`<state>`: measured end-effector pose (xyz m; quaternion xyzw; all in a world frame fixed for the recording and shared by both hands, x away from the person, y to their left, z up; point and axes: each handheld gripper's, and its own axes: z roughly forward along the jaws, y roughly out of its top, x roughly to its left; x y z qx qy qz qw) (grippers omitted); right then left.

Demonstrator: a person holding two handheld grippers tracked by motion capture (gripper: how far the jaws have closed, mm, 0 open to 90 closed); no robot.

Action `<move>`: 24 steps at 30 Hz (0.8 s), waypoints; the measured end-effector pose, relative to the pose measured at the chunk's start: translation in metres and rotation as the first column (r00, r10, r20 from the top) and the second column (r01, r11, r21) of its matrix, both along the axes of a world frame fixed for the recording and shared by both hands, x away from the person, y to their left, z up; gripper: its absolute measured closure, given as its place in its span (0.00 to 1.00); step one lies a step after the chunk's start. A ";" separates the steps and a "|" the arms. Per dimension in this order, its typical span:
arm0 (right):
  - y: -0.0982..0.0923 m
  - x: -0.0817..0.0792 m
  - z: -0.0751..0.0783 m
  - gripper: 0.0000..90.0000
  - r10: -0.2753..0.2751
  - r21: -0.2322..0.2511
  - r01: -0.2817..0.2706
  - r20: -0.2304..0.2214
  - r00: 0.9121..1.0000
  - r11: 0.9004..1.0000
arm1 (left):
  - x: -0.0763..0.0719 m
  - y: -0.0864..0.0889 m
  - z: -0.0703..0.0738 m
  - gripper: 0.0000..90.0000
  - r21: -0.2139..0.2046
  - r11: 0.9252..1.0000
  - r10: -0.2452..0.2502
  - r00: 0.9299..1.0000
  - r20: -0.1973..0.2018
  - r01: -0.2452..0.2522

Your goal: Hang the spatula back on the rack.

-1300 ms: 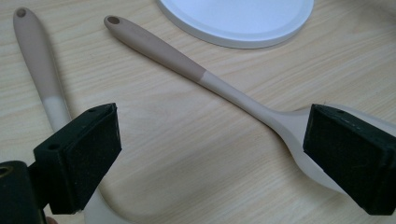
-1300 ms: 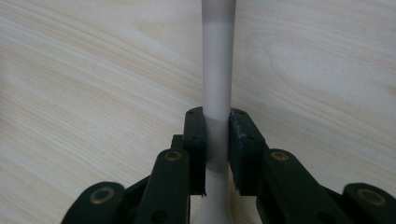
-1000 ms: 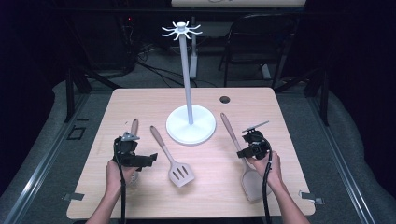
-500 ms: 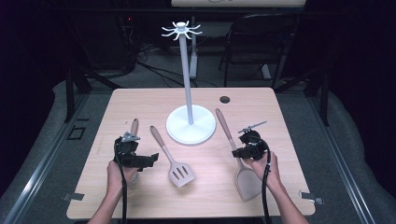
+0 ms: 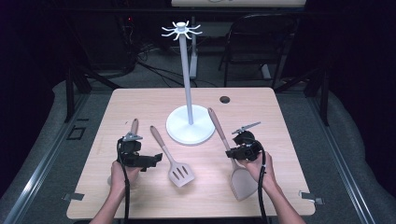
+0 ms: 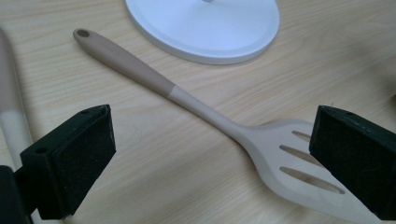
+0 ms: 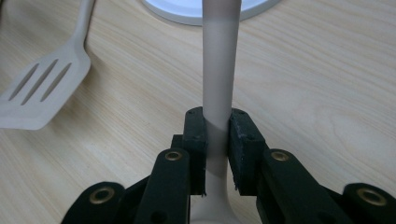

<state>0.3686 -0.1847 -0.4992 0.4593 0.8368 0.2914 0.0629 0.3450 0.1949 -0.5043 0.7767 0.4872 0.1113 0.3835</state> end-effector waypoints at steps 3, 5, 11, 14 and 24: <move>0.004 0.000 0.002 0.87 0.010 0.006 -0.010 0.015 1.000 1.000 | 0.001 -0.003 0.004 0.00 -0.018 1.000 -0.006 1.000 0.006 0.006; 0.005 0.001 0.002 0.87 0.019 0.006 -0.019 0.022 1.000 1.000 | 0.003 -0.006 0.007 0.00 -0.020 1.000 -0.008 1.000 0.016 0.008; 0.010 0.002 0.003 0.87 0.039 0.011 -0.039 0.034 0.999 0.999 | 0.005 -0.017 0.013 0.00 -0.018 0.999 -0.036 0.999 0.038 0.037; 0.011 0.002 0.005 0.87 0.038 0.013 -0.039 0.043 0.998 0.999 | 0.006 -0.022 0.015 0.00 -0.026 0.998 -0.052 0.998 0.041 0.053; 0.014 0.004 0.014 0.87 0.054 0.038 -0.056 0.065 0.996 0.998 | 0.013 -0.031 0.025 0.00 -0.084 0.994 -0.068 0.997 0.049 0.071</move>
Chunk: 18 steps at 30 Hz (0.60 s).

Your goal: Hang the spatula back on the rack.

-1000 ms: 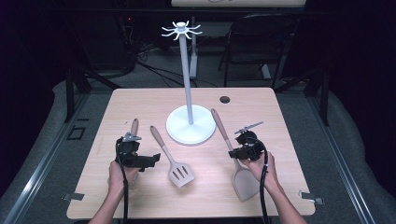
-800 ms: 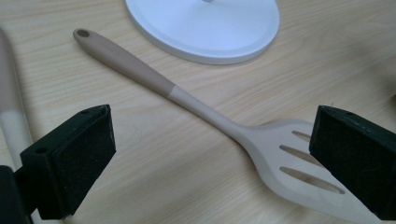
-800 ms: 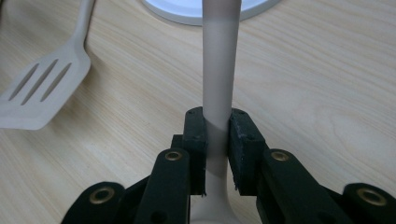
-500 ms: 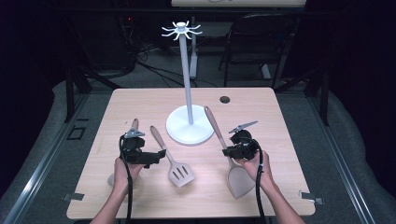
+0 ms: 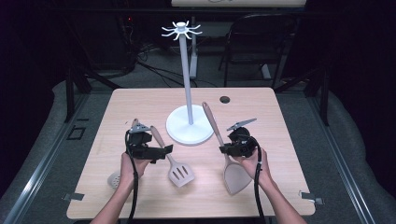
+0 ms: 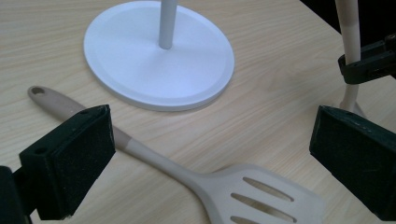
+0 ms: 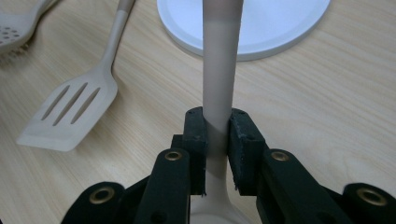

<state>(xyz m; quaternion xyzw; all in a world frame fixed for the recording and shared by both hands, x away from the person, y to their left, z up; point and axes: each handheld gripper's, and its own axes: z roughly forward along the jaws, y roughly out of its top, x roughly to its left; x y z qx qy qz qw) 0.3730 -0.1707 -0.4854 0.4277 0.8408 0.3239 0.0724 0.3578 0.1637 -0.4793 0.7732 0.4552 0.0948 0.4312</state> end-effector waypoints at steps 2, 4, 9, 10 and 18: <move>0.001 0.001 0.002 0.87 -0.002 0.012 0.002 0.012 1.000 1.000 | 0.002 -0.006 0.000 0.00 0.002 1.000 -0.010 1.000 0.005 0.010; 0.003 0.001 0.003 0.87 0.003 0.011 -0.004 0.019 1.000 1.000 | 0.005 -0.013 0.001 0.00 0.003 1.000 -0.026 1.000 0.009 0.026; 0.010 0.002 0.002 0.87 0.027 0.006 -0.027 0.030 0.999 1.000 | 0.012 -0.032 0.000 0.00 -0.015 0.998 -0.064 0.998 0.008 0.064; 0.012 0.002 0.002 0.87 0.030 0.008 -0.031 0.029 0.999 0.999 | 0.014 -0.036 0.000 0.00 -0.014 0.997 -0.075 0.997 0.008 0.075; 0.025 0.003 0.003 0.87 0.065 0.000 -0.065 0.053 0.996 0.998 | 0.020 -0.059 0.001 0.00 -0.022 0.992 -0.125 0.992 0.011 0.125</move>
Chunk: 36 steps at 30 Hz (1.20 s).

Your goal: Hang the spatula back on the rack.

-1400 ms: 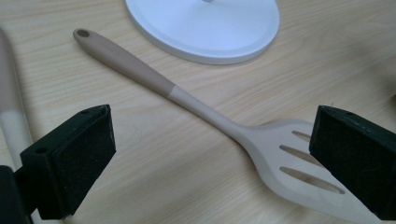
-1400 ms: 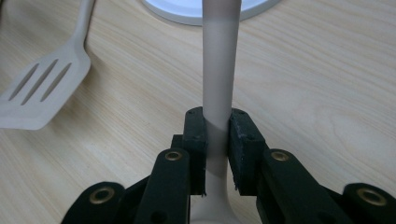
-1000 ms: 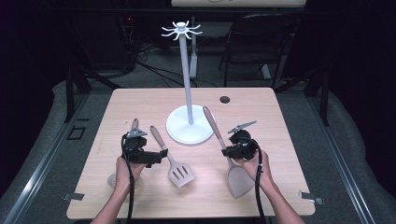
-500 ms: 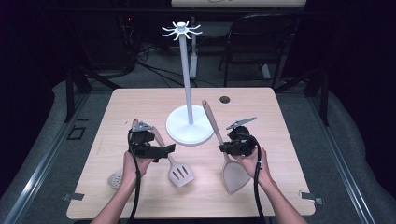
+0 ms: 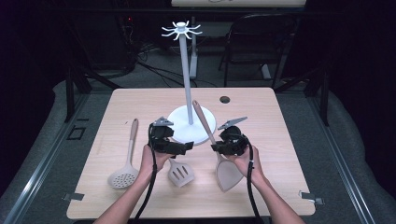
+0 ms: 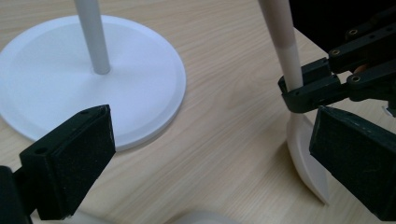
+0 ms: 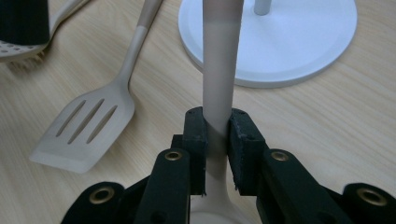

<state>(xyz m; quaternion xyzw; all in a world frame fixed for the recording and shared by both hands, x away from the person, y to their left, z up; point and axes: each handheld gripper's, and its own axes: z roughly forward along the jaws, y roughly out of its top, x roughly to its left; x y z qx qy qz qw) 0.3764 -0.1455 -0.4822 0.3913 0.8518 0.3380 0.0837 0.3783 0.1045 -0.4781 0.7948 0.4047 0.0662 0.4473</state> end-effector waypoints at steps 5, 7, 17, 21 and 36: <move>0.007 0.000 0.002 0.87 0.006 0.024 -0.007 0.018 1.000 1.000 | 0.003 -0.012 0.002 0.14 -0.025 0.999 -0.044 0.999 0.004 0.044; 0.009 -0.001 0.002 0.87 0.007 0.024 -0.008 0.022 1.000 1.000 | 0.004 -0.017 0.003 0.17 -0.034 0.998 -0.059 0.998 0.008 0.059; 0.017 -0.003 0.002 0.87 0.019 0.029 -0.020 0.044 0.999 0.999 | 0.012 -0.027 0.003 0.50 -0.182 0.983 -0.035 0.999 -0.025 0.030; 0.019 -0.004 0.002 0.87 0.018 0.029 -0.019 0.048 0.999 0.999 | 0.017 -0.029 0.001 0.58 -0.212 0.976 -0.051 0.998 -0.044 0.041; 0.005 -0.004 -0.005 0.76 0.027 0.076 -0.030 0.050 0.998 0.997 | 0.020 -0.044 0.005 0.80 -0.226 0.971 -0.079 0.997 0.004 0.078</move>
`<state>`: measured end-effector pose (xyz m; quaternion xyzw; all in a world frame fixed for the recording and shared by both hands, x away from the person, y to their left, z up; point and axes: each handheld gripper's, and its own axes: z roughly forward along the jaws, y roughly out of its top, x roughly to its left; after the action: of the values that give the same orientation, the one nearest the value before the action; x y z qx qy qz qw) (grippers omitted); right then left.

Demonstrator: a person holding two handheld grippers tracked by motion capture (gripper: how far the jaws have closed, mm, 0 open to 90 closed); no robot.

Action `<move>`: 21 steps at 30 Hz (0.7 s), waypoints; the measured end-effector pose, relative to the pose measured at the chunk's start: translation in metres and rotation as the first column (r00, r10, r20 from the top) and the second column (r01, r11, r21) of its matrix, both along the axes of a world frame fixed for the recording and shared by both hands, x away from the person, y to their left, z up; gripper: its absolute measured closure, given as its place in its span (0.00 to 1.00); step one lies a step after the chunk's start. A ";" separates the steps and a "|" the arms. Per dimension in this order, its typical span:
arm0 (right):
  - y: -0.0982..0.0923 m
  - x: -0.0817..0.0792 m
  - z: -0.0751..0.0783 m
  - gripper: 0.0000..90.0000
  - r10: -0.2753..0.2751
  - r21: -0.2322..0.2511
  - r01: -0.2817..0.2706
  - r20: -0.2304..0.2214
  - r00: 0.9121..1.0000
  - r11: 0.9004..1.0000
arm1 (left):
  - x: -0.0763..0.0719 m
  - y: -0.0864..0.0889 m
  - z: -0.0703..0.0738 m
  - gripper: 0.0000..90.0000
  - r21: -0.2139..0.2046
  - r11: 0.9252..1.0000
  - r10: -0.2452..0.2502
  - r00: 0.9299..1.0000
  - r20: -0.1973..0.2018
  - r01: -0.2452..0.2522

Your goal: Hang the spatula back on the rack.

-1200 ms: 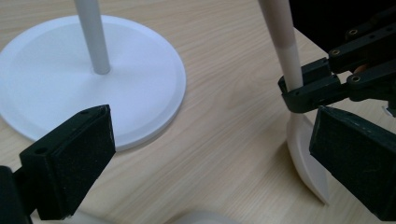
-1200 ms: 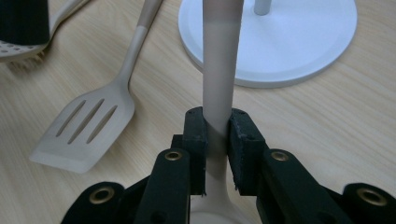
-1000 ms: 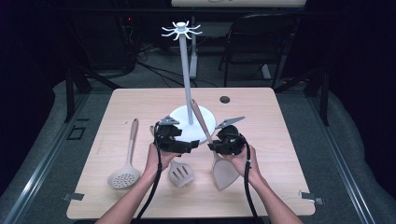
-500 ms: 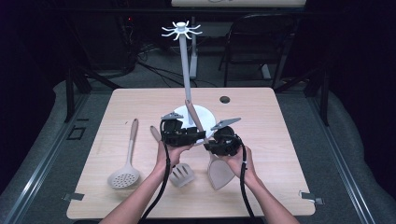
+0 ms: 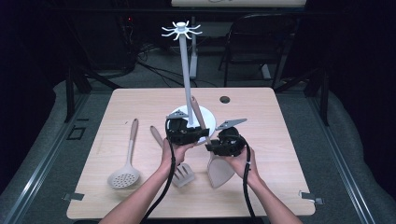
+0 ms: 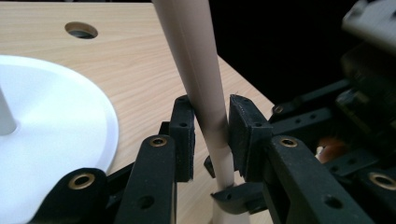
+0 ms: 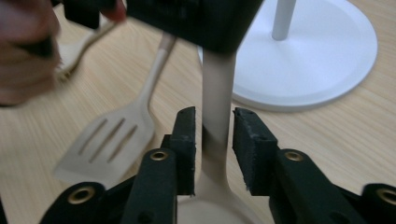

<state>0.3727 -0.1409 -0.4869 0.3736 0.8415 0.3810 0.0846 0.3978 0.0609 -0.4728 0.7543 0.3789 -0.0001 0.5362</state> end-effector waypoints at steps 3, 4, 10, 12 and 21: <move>-0.003 0.001 -0.006 0.78 0.015 -0.033 -0.016 -0.020 1.000 0.999 | 0.001 -0.003 0.004 0.81 -0.004 1.000 -0.007 1.000 0.010 0.007; -0.004 0.002 -0.007 0.82 0.025 -0.020 -0.026 -0.023 0.999 0.999 | 0.001 -0.004 0.005 0.82 -0.002 1.000 -0.004 1.000 0.013 0.004; -0.004 0.000 -0.006 0.86 0.020 0.008 -0.020 0.010 1.000 1.000 | -0.005 -0.007 0.011 0.80 0.011 1.000 0.013 0.998 0.067 -0.014; -0.003 0.000 -0.005 0.86 0.018 0.022 -0.018 0.017 1.000 1.000 | -0.007 -0.007 0.013 0.77 0.008 1.000 0.011 0.997 0.075 -0.012; -0.001 -0.002 -0.002 0.86 -0.007 0.034 0.006 0.028 1.000 0.999 | -0.013 -0.009 0.004 0.84 -0.021 0.999 0.029 0.998 0.060 -0.028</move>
<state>0.3710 -0.1419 -0.4890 0.3723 0.8324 0.4002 0.0915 0.3848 0.0523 -0.4686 0.7429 0.3734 0.0266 0.5549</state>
